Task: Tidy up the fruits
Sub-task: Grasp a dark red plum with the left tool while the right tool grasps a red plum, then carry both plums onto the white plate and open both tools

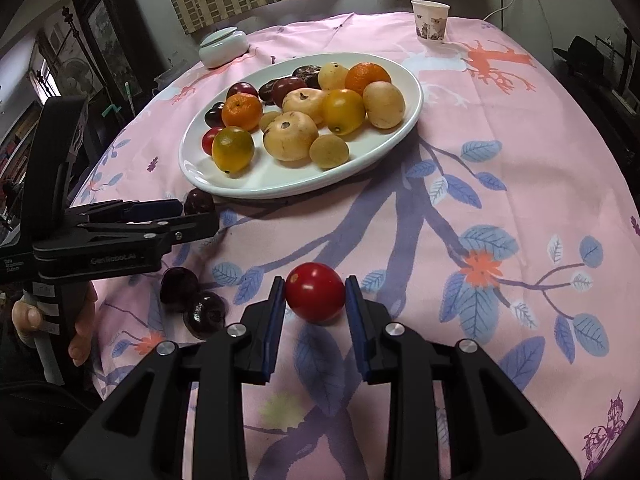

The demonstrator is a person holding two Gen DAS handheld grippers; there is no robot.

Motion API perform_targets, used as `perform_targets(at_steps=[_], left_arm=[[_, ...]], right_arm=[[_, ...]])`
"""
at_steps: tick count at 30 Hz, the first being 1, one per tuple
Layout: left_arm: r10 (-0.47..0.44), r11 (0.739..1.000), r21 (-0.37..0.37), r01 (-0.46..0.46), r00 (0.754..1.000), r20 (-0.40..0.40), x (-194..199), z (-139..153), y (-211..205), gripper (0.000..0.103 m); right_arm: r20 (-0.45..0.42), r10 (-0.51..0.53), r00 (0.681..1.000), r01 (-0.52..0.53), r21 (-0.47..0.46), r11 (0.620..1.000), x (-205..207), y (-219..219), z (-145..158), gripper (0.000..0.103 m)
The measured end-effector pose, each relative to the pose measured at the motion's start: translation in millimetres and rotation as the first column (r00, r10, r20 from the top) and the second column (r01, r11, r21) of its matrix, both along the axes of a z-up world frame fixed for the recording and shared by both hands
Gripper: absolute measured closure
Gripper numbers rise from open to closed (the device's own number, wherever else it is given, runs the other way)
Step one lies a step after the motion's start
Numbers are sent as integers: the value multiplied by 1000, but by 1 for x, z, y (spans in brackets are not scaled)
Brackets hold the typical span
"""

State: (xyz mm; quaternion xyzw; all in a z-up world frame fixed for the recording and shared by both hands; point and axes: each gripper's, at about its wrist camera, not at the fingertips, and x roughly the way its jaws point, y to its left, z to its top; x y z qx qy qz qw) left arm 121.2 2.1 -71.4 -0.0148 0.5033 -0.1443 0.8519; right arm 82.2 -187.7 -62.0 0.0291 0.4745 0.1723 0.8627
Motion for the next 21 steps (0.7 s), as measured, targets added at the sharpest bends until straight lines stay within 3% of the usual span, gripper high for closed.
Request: perform_targets(at_steps=[1,3,4,7,21], left_arm=[[5,1000,14,-5,1000,12,1,0,0,51],[-6,1000,25,5,1000,25,0,0,-1,59],[-23,1000,-1,23,1000,18,-1,1,-2,72],[-35,999,16,34,998,43,-8,6,-3,72],[-75,996,-30,80,987,140,-44,55,21,72]], right_arm=[[0,3,1000,-3,3,1000,1,1,0,72],[-3,6,1000,-6,8,1000,2,2,0,72],[-4,6,1000,-6,10,1000,2,3,0,72],[-1,7,1000,-7,6,1000,2,6,3,72],[14,13,1000,-13,-20,1000,5,27,16,72]])
